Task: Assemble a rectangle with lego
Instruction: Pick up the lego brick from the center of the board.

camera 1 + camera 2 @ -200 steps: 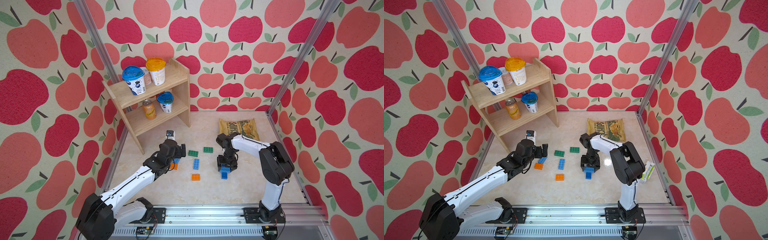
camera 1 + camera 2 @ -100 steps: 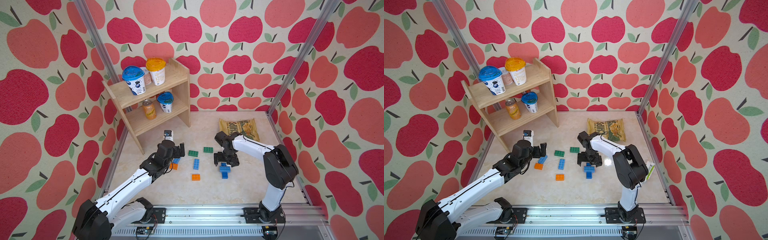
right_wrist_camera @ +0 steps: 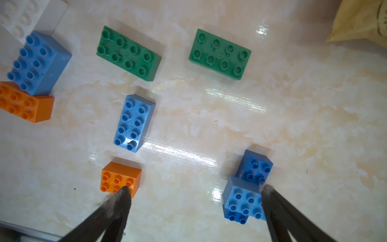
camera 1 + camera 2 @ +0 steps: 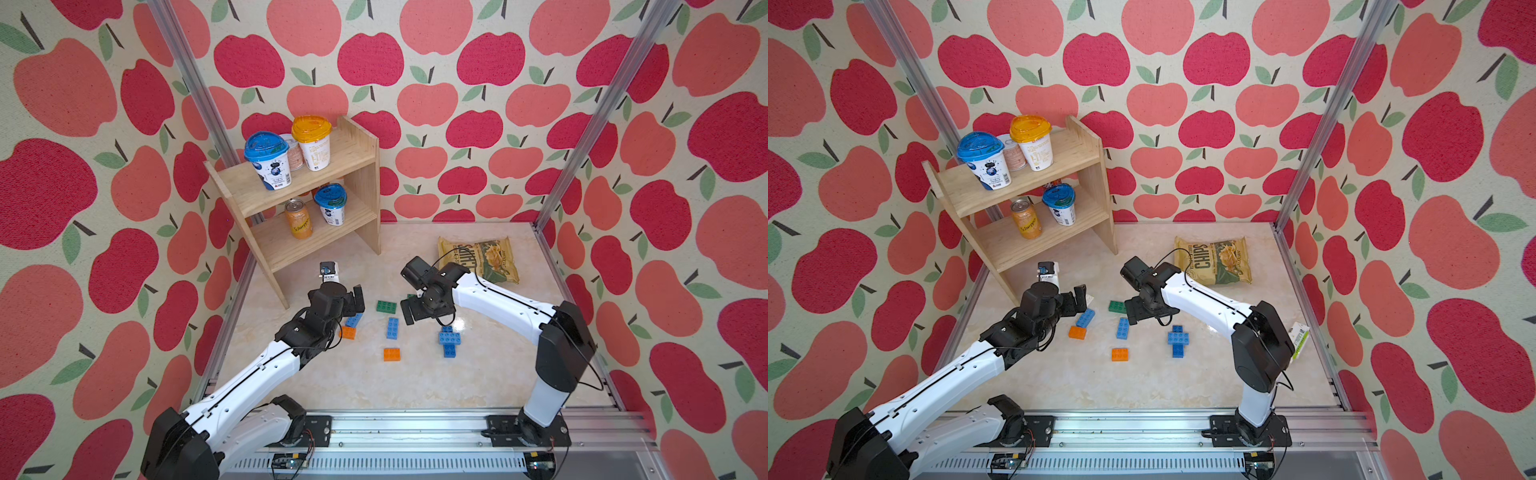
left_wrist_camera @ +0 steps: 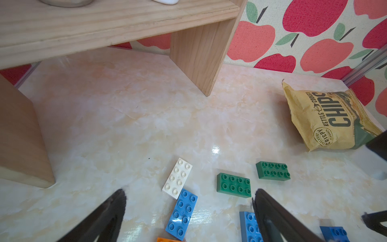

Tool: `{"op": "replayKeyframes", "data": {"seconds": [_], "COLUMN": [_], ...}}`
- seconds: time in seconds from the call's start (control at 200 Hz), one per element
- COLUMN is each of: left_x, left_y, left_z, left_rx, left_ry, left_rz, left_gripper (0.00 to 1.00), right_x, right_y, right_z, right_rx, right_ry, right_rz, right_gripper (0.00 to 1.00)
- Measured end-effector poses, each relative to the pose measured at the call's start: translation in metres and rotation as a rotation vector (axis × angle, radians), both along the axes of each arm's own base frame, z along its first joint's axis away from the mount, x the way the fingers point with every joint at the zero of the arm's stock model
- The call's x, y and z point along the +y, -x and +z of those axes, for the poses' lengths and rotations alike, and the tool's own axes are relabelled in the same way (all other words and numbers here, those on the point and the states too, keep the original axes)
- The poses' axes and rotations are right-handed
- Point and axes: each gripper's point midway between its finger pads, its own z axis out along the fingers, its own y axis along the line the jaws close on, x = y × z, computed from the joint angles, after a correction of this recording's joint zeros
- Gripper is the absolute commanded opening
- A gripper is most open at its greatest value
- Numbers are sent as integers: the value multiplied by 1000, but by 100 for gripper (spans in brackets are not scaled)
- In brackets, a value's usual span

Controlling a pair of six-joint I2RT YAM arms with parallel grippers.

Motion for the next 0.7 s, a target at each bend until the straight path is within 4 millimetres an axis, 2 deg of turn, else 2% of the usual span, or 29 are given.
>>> {"op": "replayKeyframes", "data": {"seconds": [0.105, 0.26, 0.48, 0.7], "left_x": [3, 5, 9, 10], "left_y": [2, 4, 3, 3], "left_z": [0, 0, -1, -3], "left_rx": [-2, 0, 2, 3], "left_ry": [6, 7, 6, 6], "left_rz": [11, 17, 27, 30], "left_gripper": [97, 97, 97, 97], "right_x": [20, 31, 43, 46], "right_y": [5, 13, 16, 5], "right_z": [-27, -59, -68, -82], "right_rx": [21, 72, 105, 119], "right_ry": [70, 135, 133, 170], "right_rz": [124, 255, 352, 340], "right_gripper": [100, 100, 100, 98]}}
